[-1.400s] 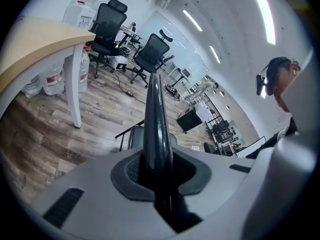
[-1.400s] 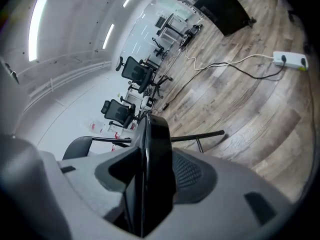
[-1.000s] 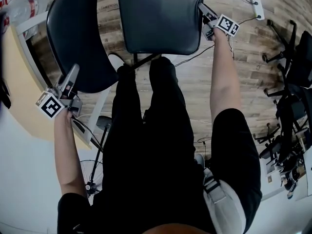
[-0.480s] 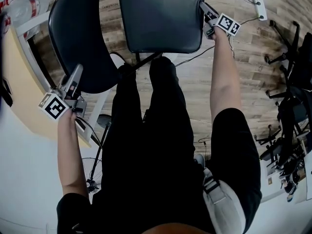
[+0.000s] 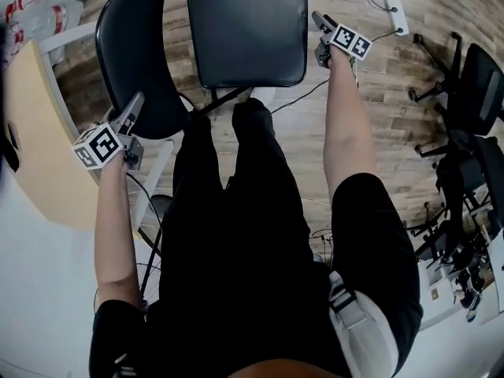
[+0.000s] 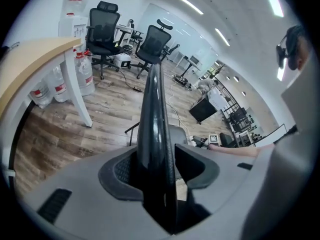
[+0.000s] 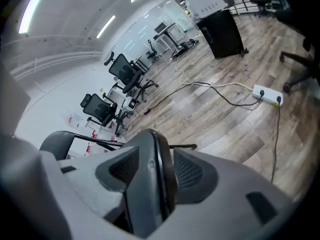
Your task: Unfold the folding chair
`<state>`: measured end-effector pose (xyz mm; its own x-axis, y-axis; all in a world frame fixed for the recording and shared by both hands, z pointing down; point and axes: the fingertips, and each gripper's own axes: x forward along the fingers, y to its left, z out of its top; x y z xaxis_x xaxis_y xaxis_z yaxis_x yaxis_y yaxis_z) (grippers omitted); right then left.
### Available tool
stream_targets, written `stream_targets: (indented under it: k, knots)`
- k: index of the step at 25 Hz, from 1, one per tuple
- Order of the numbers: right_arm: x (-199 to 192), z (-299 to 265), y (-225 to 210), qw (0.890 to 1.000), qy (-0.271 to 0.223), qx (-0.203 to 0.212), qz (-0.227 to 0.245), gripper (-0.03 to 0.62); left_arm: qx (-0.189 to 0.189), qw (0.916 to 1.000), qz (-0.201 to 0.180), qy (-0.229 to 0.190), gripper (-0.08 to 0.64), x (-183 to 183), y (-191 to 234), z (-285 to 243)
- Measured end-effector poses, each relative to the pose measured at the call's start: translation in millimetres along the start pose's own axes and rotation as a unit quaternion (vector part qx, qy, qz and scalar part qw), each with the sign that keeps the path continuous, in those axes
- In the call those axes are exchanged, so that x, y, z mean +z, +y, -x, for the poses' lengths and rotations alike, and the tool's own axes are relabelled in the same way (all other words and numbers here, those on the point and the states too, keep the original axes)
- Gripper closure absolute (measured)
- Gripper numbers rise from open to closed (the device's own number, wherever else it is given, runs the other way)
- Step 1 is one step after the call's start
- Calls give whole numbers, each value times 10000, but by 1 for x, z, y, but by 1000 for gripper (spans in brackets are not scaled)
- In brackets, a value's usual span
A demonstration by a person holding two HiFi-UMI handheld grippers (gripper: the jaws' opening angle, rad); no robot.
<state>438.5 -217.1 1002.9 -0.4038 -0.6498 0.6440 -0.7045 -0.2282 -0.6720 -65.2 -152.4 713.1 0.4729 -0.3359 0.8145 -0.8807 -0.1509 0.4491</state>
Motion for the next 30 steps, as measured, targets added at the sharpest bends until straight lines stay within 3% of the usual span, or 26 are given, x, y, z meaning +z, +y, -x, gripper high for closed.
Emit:
stream_targets:
  k: [4, 10, 15, 19, 22, 25, 30]
  knots:
    - [11, 35, 44, 9993, 157, 47, 324, 388, 286, 9996, -18, -82, 322, 6, -3, 11]
    - [47, 97, 143, 9942, -149, 312, 1014, 388, 529, 9985, -88, -146, 274, 19, -17, 46]
    - [45, 145, 246, 9758, -8, 784, 2042, 388, 646, 9965, -373, -383, 273, 29, -31, 84]
    - [32, 184, 322, 9507, 172, 1189, 2858, 388, 490, 9922, -791, -827, 273, 50, -63, 117]
    - [23, 214, 377, 9286, 176, 1507, 3386, 388, 270, 9842, -1256, -1218, 275, 66, -95, 143]
    - [19, 247, 432, 9145, -58, 1815, 3616, 388, -78, 9722, -1756, -1549, 275, 78, -132, 167]
    - [18, 306, 514, 8939, -609, 2163, 3879, 388, -647, 9399, -2547, -2180, 275, 99, -198, 209]
